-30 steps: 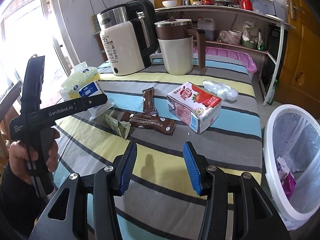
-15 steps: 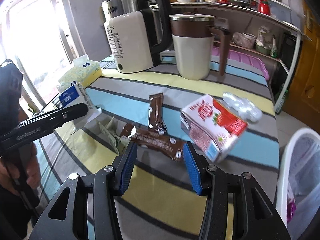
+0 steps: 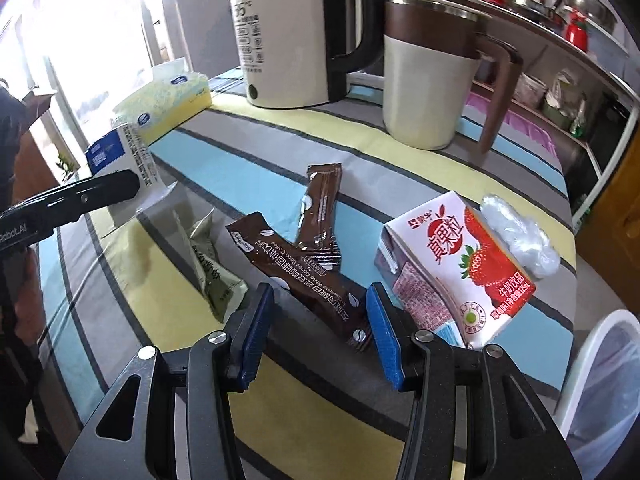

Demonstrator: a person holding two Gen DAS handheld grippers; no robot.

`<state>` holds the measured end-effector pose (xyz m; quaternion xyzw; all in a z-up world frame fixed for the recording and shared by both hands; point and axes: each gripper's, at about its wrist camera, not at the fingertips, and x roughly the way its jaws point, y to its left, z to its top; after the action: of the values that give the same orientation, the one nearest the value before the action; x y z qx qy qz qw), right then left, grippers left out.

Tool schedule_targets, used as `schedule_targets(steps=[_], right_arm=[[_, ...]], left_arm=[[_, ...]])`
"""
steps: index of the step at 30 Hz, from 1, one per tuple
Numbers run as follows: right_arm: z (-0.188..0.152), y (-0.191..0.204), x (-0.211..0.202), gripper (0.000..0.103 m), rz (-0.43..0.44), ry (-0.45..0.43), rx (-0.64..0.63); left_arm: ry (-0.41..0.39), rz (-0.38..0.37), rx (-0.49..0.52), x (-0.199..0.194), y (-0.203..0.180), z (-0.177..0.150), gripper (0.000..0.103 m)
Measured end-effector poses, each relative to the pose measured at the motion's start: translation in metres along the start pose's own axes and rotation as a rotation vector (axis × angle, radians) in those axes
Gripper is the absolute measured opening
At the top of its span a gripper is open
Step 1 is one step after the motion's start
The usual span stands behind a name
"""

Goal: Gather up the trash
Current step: 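Grasp the white-blue yogurt cup with the left gripper while the right gripper grasps the brown chocolate wrapper, then carry the yogurt cup and chocolate wrapper over the bin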

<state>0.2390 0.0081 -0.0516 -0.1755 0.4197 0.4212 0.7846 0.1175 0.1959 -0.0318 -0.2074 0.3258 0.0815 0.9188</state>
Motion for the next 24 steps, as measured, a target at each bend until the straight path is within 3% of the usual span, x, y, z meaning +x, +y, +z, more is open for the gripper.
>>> schedule_targets(steps=[3,6,24], right_arm=[[-0.001,0.002,0.000,0.035,-0.027,-0.003,-0.009],[-0.002,0.003,-0.001,0.009,-0.019,-0.006,0.003],[-0.046,0.009,-0.060,0.007,-0.001,-0.110,0.133]], left_arm=[[0.003,-0.003,0.000,0.000,-0.001,-0.002,0.051],[0.004,-0.005,0.004,-0.002,-0.003,-0.003,0.051],[0.016,-0.050,0.078,-0.022,-0.044,-0.021,0.051]])
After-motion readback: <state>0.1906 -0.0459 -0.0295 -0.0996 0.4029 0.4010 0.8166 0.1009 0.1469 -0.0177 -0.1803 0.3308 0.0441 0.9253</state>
